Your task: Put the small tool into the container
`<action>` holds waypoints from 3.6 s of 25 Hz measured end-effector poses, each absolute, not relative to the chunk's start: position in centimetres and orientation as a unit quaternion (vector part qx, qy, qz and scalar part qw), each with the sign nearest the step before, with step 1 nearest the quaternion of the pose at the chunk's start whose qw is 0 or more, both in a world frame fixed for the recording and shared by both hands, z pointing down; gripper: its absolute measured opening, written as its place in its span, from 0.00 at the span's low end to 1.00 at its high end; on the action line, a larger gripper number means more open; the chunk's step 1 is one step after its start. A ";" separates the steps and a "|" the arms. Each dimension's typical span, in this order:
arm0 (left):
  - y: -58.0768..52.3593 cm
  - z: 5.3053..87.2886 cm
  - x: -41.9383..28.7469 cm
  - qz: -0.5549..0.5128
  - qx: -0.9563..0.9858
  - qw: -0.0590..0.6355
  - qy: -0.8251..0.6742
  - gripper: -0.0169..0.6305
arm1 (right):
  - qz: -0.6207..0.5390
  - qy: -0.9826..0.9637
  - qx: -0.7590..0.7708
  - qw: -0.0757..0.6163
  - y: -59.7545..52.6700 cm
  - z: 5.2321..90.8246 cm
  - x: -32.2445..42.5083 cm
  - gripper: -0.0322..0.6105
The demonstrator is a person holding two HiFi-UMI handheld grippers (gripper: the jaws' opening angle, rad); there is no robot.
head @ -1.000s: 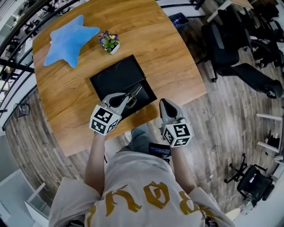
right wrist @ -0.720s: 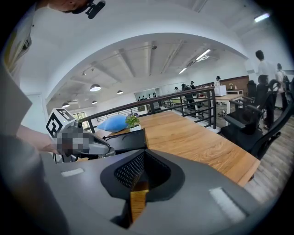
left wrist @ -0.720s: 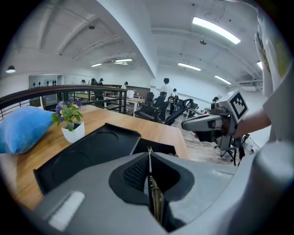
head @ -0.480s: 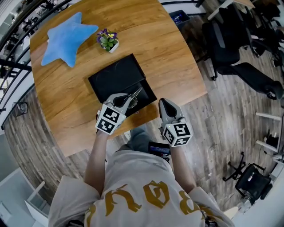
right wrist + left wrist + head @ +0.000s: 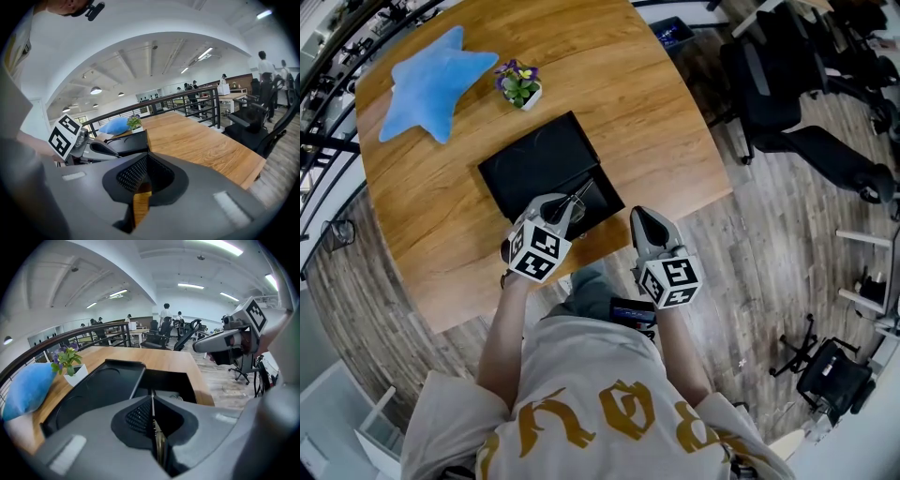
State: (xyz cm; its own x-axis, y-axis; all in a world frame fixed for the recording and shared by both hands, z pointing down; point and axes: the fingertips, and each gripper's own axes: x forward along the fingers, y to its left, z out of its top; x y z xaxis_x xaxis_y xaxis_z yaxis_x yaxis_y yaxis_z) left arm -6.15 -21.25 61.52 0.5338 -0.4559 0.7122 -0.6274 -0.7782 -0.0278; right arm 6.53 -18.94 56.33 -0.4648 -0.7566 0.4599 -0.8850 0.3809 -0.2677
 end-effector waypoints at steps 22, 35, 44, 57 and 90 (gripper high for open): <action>-19.2 62.8 -3.2 0.410 0.876 0.119 -0.224 0.13 | 0.256 -0.824 0.493 0.108 -17.2 55.5 6.1 0.09; -19.8 64.5 -3.1 0.454 0.860 0.081 -0.217 0.17 | 0.259 -0.824 0.491 0.114 -16.7 55.5 5.8 0.09; -19.2 64.6 -2.9 0.457 0.860 0.136 -0.182 0.20 | 0.245 -0.829 0.490 0.110 -16.4 54.0 5.4 0.09; -18.5 56.9 -3.2 0.264 0.902 0.243 -0.238 0.20 | 0.192 -0.840 0.495 0.113 -15.7 50.1 5.3 0.09; -13.9 45.8 -11.9 0.187 0.896 0.119 -0.384 0.03 | 0.161 -0.874 0.453 0.065 -13.2 45.3 -3.0 0.09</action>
